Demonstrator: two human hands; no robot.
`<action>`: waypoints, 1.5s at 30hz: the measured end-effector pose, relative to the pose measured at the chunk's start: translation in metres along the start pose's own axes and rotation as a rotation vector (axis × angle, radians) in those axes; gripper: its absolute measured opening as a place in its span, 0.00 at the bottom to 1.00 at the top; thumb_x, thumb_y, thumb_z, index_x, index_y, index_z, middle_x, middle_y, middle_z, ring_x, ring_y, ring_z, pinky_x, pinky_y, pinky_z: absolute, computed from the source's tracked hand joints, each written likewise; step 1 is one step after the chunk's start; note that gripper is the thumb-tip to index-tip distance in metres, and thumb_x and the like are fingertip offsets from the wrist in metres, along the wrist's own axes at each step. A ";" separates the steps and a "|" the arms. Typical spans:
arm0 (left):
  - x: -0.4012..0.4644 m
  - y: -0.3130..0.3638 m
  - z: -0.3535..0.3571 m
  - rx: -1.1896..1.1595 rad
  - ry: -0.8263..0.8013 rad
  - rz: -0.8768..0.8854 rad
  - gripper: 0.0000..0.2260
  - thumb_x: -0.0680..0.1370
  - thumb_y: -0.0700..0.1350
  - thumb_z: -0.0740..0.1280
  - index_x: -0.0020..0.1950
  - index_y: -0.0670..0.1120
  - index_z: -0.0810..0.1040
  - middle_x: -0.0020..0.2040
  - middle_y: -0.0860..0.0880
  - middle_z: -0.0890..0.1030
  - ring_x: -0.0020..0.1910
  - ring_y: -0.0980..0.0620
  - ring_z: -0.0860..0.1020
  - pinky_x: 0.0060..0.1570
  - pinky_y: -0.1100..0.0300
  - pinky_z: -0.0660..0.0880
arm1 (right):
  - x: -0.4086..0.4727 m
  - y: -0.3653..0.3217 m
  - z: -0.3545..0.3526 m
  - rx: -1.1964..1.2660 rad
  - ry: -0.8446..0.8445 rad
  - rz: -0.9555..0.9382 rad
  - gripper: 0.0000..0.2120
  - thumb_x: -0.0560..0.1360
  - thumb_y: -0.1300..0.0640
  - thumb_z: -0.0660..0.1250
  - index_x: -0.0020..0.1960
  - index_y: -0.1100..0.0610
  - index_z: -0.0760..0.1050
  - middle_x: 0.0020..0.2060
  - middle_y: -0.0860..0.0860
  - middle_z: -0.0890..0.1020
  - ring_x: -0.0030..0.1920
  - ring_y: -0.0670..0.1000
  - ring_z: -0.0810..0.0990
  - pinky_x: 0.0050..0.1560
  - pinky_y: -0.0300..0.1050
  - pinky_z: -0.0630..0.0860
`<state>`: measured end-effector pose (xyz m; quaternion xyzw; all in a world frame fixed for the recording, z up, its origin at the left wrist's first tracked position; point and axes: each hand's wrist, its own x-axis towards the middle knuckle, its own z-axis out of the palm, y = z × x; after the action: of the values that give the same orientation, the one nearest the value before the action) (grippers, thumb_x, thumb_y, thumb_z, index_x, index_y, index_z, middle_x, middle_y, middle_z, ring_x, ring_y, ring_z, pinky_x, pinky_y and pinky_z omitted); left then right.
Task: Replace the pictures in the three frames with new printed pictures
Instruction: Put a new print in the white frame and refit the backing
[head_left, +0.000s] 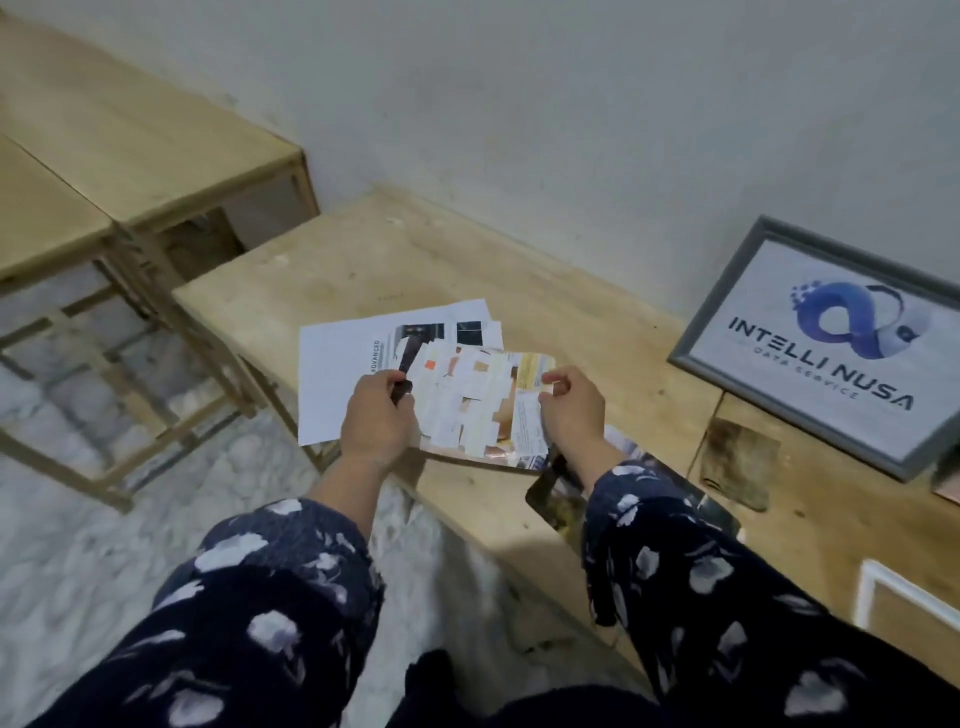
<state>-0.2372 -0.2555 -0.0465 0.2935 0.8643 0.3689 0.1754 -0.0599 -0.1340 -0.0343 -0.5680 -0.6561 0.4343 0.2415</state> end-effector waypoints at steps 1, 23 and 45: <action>0.007 -0.004 -0.002 0.065 -0.014 0.017 0.16 0.77 0.44 0.65 0.65 0.46 0.74 0.62 0.46 0.74 0.60 0.45 0.74 0.59 0.50 0.72 | 0.006 -0.003 0.009 -0.037 -0.006 -0.010 0.13 0.76 0.67 0.61 0.56 0.56 0.76 0.53 0.52 0.79 0.46 0.48 0.77 0.41 0.35 0.70; 0.033 0.018 0.041 0.599 -0.209 0.292 0.20 0.77 0.48 0.62 0.68 0.48 0.68 0.70 0.46 0.60 0.67 0.42 0.60 0.62 0.49 0.59 | -0.003 0.032 0.007 -0.432 0.045 0.141 0.22 0.75 0.60 0.60 0.68 0.49 0.68 0.66 0.52 0.66 0.67 0.56 0.62 0.66 0.52 0.65; -0.045 0.079 0.131 0.563 -0.645 0.474 0.29 0.71 0.60 0.72 0.69 0.59 0.67 0.68 0.47 0.62 0.67 0.41 0.60 0.62 0.47 0.59 | -0.095 0.131 -0.108 -0.317 0.334 0.401 0.20 0.70 0.46 0.72 0.58 0.44 0.69 0.52 0.47 0.68 0.56 0.51 0.66 0.55 0.49 0.64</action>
<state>-0.1048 -0.1705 -0.0714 0.6176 0.7415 0.0410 0.2589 0.1198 -0.1956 -0.0734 -0.7804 -0.5416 0.2663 0.1638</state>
